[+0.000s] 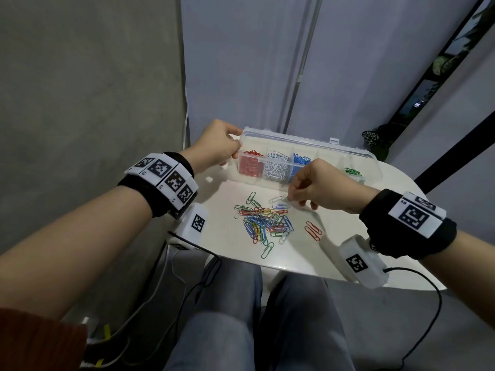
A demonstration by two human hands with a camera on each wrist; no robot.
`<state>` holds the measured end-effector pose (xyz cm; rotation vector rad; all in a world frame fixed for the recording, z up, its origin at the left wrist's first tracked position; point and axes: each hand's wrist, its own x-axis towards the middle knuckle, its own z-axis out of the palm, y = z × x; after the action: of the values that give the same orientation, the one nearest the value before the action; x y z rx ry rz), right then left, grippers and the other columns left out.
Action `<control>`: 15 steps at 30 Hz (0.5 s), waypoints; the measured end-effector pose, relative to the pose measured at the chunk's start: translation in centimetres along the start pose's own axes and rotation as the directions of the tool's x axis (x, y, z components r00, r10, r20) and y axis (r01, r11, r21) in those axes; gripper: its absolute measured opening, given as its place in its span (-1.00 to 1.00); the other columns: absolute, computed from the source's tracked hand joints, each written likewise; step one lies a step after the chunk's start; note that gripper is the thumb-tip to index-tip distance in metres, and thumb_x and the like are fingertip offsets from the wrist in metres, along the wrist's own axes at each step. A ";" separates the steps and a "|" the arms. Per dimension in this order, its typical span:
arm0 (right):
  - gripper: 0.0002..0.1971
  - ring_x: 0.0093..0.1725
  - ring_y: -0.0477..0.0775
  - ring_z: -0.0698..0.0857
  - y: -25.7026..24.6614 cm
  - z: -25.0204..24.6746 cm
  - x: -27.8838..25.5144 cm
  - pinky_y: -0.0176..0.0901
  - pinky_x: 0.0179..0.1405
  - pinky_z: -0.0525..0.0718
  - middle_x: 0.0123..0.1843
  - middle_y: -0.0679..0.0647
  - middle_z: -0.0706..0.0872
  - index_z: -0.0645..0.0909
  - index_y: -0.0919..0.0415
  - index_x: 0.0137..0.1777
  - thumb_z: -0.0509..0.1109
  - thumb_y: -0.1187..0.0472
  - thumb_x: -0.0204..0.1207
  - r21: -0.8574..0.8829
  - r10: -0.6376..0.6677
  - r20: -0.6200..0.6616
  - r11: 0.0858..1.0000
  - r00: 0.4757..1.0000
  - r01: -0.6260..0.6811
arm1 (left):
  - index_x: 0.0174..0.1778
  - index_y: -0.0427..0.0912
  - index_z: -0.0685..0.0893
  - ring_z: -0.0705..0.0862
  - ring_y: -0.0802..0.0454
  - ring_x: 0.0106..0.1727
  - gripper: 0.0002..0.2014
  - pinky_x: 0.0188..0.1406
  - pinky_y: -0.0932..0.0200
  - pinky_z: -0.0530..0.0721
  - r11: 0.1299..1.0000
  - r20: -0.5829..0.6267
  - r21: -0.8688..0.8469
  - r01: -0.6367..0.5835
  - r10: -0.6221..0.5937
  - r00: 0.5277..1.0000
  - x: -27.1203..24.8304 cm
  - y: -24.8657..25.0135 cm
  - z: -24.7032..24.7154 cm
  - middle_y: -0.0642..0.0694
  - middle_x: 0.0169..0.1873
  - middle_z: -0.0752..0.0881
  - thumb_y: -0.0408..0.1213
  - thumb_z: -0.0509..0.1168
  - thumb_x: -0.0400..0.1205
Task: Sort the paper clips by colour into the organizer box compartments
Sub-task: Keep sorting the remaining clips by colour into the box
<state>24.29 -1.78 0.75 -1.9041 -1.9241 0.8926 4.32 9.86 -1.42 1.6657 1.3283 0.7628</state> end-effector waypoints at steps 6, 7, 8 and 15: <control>-0.82 -0.54 0.00 0.60 1.0 -0.5 -0.4 -0.21 -0.60 0.58 -0.40 0.19 0.75 0.64 0.33 -0.27 0.30 0.54 0.47 -0.080 0.011 -0.004 0.997 1.000 -0.012 | 0.45 -0.27 0.55 0.43 0.09 -0.54 -0.61 -0.52 0.21 0.43 1.000 0.002 -0.011 -0.003 0.003 1.000 0.0 -0.1 0.1 -0.11 -0.51 0.60 -0.45 0.24 0.68; -0.84 -0.58 -0.02 0.59 1.2 -0.7 -0.5 -0.21 -0.59 0.59 -0.44 0.19 0.73 0.64 0.34 -0.27 0.33 0.56 0.45 -0.099 0.027 0.006 0.995 1.000 -0.026 | 0.45 -0.27 0.55 0.43 0.09 -0.54 -0.61 -0.52 0.21 0.43 1.000 0.000 -0.011 -0.002 0.002 1.000 0.1 -0.1 0.1 -0.11 -0.51 0.60 -0.45 0.24 0.68; -0.86 -0.63 -0.04 0.58 1.5 -0.8 -0.6 -0.22 -0.59 0.59 -0.47 0.19 0.72 0.63 0.35 -0.25 0.36 0.56 0.43 -0.118 0.048 0.017 0.992 0.999 -0.046 | 0.45 -0.27 0.55 0.43 0.09 -0.54 -0.61 -0.52 0.21 0.43 1.000 -0.001 -0.011 -0.001 0.001 1.000 0.1 -0.1 0.1 -0.11 -0.51 0.59 -0.45 0.24 0.67; -0.91 -0.67 -0.16 0.56 2.6 -0.2 -1.4 -0.36 -0.66 0.52 -0.48 0.09 0.70 0.73 0.30 -0.26 0.50 0.48 0.36 -0.244 0.076 0.010 0.967 0.997 -0.072 | 0.43 -0.26 0.57 0.43 0.08 -0.55 -0.62 -0.52 0.20 0.46 1.000 -0.003 -0.001 -0.004 0.004 1.000 0.2 -0.2 0.1 -0.08 -0.53 0.59 -0.45 0.23 0.67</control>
<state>26.57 -3.30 -0.38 -2.1236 -2.0686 0.7244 4.34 10.01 -1.62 1.6672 1.3268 0.7678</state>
